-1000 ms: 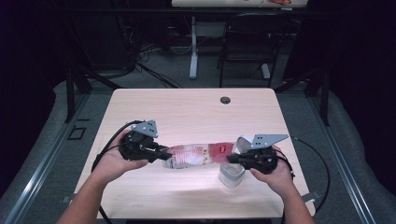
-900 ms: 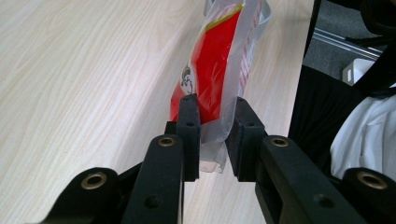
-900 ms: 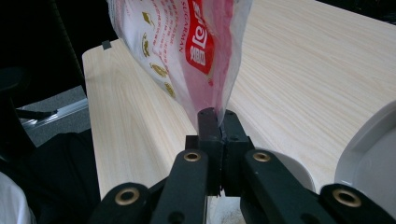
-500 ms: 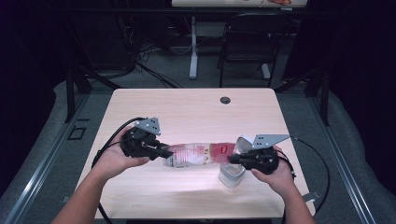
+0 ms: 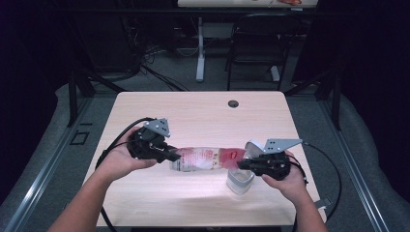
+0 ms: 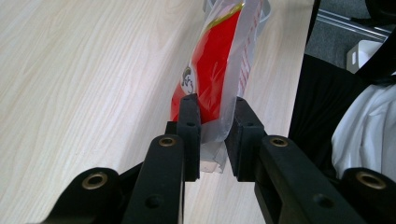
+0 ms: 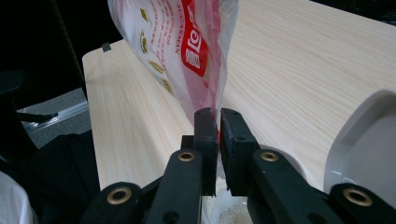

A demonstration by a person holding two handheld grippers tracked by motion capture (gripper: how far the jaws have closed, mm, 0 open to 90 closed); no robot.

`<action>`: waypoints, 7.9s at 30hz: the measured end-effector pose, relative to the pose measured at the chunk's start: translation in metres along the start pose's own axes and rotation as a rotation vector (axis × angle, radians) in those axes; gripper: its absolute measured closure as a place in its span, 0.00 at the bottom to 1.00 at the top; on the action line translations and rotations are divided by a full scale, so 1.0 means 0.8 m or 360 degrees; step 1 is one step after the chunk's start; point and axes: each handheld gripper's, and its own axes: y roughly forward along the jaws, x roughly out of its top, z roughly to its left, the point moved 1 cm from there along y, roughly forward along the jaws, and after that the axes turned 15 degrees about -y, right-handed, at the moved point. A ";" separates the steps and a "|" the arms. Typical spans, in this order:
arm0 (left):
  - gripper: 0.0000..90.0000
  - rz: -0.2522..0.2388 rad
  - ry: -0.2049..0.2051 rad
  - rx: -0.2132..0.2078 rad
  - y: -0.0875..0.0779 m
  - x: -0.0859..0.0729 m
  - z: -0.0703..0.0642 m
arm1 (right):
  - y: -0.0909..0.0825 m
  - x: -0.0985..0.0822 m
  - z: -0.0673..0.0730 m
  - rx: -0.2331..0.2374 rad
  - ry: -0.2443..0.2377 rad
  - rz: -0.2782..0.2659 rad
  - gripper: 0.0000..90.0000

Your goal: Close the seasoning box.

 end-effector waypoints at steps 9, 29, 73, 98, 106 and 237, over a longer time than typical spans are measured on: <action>0.86 0.0013 0.0023 0.0020 -0.002 0.006 -0.003 | -0.005 -0.001 0.000 0.0000 -0.0016 0.0009 0.99; 0.86 0.0028 0.0068 0.0031 -0.009 0.027 -0.013 | -0.010 -0.001 -0.001 -0.0025 -0.0019 0.0036 1.00; 0.87 0.0042 0.0139 0.0021 -0.009 0.061 -0.025 | -0.020 -0.013 -0.005 -0.0051 0.0024 0.0049 1.00; 0.87 0.0041 0.0143 0.0025 -0.009 0.065 -0.024 | -0.020 -0.013 -0.007 -0.0060 0.0024 0.0050 1.00; 0.87 0.0048 0.0144 0.0023 -0.009 0.065 -0.024 | -0.020 -0.013 -0.007 -0.0066 0.0021 0.0050 1.00; 0.89 0.0064 0.0205 0.0019 -0.010 0.090 -0.037 | -0.017 -0.019 -0.009 -0.0088 0.0043 0.0093 1.00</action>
